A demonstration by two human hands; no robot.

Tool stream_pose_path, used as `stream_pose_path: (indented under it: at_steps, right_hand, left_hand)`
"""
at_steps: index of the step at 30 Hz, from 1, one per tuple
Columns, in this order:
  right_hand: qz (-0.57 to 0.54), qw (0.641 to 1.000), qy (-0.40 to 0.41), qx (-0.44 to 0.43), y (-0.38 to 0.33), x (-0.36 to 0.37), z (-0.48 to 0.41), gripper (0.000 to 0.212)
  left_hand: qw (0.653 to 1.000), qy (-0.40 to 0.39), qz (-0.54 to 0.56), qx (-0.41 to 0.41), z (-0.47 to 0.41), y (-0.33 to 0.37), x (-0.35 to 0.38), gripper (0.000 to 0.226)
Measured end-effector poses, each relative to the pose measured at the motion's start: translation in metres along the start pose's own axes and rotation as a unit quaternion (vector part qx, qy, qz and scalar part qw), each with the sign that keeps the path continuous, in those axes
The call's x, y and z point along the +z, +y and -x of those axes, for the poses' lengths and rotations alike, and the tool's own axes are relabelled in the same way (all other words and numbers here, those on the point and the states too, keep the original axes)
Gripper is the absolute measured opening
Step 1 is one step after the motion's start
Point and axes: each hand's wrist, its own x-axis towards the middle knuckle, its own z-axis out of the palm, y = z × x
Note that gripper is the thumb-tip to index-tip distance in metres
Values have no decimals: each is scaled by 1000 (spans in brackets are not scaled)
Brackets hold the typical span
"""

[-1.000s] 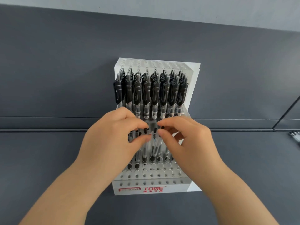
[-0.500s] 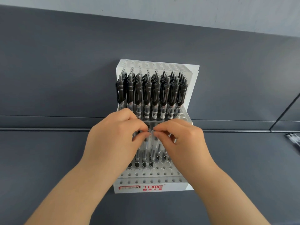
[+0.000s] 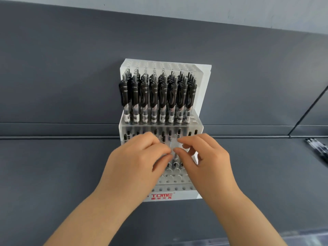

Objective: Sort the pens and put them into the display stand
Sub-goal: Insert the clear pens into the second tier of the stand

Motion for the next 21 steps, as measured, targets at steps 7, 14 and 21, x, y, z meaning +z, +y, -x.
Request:
stream_pose_path:
  at_steps: [7, 14, 21]
  right_hand:
    - [18, 999, -26, 39, 30, -22, 29, 16]
    - [27, 994, -83, 63, 80, -65, 49, 23]
    - [56, 983, -141, 102, 159, -148, 78, 27]
  left_hand:
    - [999, -48, -16, 18, 10, 33, 34, 28]
    - [996, -61, -56, 12, 0, 85, 80, 29]
    - [991, -116, -68, -20, -20, 180, 153, 32]
